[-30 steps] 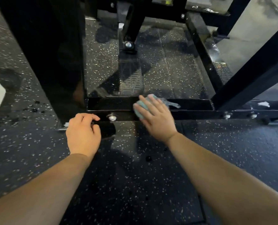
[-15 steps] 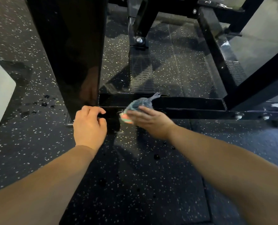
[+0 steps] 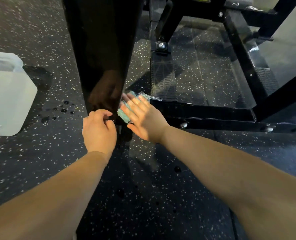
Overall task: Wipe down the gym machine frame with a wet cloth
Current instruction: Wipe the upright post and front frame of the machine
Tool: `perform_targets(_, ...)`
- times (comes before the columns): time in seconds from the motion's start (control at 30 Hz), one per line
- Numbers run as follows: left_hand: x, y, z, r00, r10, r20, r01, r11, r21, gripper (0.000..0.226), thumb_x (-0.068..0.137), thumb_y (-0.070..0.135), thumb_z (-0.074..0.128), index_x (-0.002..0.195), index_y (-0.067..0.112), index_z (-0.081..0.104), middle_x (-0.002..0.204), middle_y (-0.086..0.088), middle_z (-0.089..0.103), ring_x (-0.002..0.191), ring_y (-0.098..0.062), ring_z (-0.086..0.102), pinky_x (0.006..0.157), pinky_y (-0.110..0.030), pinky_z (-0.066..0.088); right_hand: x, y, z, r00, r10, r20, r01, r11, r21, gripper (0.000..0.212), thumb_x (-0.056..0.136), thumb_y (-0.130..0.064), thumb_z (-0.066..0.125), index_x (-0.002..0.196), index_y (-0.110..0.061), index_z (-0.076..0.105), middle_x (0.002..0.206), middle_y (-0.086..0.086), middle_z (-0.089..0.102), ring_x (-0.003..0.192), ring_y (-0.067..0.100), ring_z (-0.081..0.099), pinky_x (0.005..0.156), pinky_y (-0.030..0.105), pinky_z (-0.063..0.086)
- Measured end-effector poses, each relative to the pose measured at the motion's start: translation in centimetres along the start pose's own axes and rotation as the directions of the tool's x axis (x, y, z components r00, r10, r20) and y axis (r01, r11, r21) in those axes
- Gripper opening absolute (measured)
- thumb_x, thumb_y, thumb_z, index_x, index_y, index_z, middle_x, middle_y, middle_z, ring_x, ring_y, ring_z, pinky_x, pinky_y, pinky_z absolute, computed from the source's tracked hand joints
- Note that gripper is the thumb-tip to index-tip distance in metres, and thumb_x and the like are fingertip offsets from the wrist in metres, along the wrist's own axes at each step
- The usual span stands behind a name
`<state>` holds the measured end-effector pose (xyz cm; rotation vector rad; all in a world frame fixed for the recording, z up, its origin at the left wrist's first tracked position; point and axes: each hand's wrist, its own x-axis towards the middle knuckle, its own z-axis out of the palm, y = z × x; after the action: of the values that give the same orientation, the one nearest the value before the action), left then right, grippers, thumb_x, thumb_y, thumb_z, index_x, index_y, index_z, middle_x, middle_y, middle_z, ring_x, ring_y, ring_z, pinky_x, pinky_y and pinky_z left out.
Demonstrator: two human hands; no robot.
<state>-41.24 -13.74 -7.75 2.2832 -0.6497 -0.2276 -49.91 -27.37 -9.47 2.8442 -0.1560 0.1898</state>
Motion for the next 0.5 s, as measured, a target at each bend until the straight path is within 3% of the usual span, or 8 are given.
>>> perform_targets(0.1,0.7,-0.6,-1.0,0.996,-0.090,-0.010,0.089,0.995,-0.040,0.019,0.089,0.003,0.043,0.093,0.017,0.054,0.107,-0.009,0.056,0.107,-0.028,0.046,0.085,-0.033,0.035,-2.0,1.6,0.0,0.992,-0.093,0.091,0.095,0.995,-0.019,0.064,0.087,-0.038,0.060,0.142,-0.011,0.041,0.139,0.017,0.049,0.132,0.037,0.041,0.113,0.047,0.024)
perform_targets(0.17,0.9,-0.9,-1.1,0.996,-0.094,0.005,0.095,0.995,-0.030,0.018,0.089,0.003,0.043,0.093,0.017,0.053,0.107,-0.008,0.054,0.107,-0.027,0.045,0.086,-0.033,0.035,-4.0,3.3,0.5,0.986,-0.161,0.035,0.164,0.983,-0.084,0.054,0.085,-0.035,0.062,0.134,-0.014,0.051,0.133,0.013,0.055,0.128,0.037,0.046,0.112,0.048,0.027)
perform_targets(0.27,0.7,-0.9,-0.7,0.996,-0.086,0.012,0.087,0.995,-0.043,0.022,0.088,0.003,0.044,0.102,0.012,0.058,0.110,-0.011,0.053,0.108,-0.029,0.047,0.090,-0.038,0.037,-6.0,3.8,1.1,0.962,-0.252,0.105,0.271,0.933,-0.238,0.056,0.089,-0.036,0.046,0.143,-0.020,0.040,0.150,0.004,0.038,0.139,0.034,0.029,0.116,0.048,0.013)
perform_targets(0.37,0.4,-0.2,-0.5,0.996,-0.085,0.003,0.085,0.996,-0.033,0.024,0.088,0.004,0.045,0.107,0.010,0.059,0.114,-0.014,0.052,0.110,-0.030,0.045,0.094,-0.034,0.032,-3.8,1.6,1.0,0.933,-0.283,0.221,0.340,0.893,-0.294,0.057,0.089,-0.034,0.048,0.144,-0.021,0.040,0.149,-0.001,0.039,0.140,0.031,0.029,0.115,0.052,-0.002)
perform_targets(0.47,0.5,0.3,-0.5,0.995,-0.098,0.011,0.098,0.995,-0.019,0.025,0.089,0.006,0.044,0.108,0.011,0.059,0.117,-0.012,0.052,0.113,-0.028,0.042,0.093,-0.029,0.028,-1.5,-1.6,1.0,0.951,-0.204,0.233,0.268,0.919,-0.290,0.065,0.091,-0.026,0.038,0.146,-0.018,0.006,0.157,-0.002,0.003,0.146,0.026,0.011,0.111,0.050,-0.017)
perform_targets(0.5,0.4,0.2,-0.6,0.995,-0.102,0.014,0.102,0.995,-0.020,0.025,0.089,0.006,0.044,0.108,0.011,0.059,0.117,-0.012,0.052,0.113,-0.028,0.042,0.093,-0.029,0.028,-1.5,-2.0,1.2,0.949,-0.197,0.246,0.268,0.915,-0.301,0.065,0.092,-0.026,0.037,0.146,-0.018,0.002,0.157,-0.002,-0.001,0.147,0.025,0.008,0.110,0.051,-0.019)
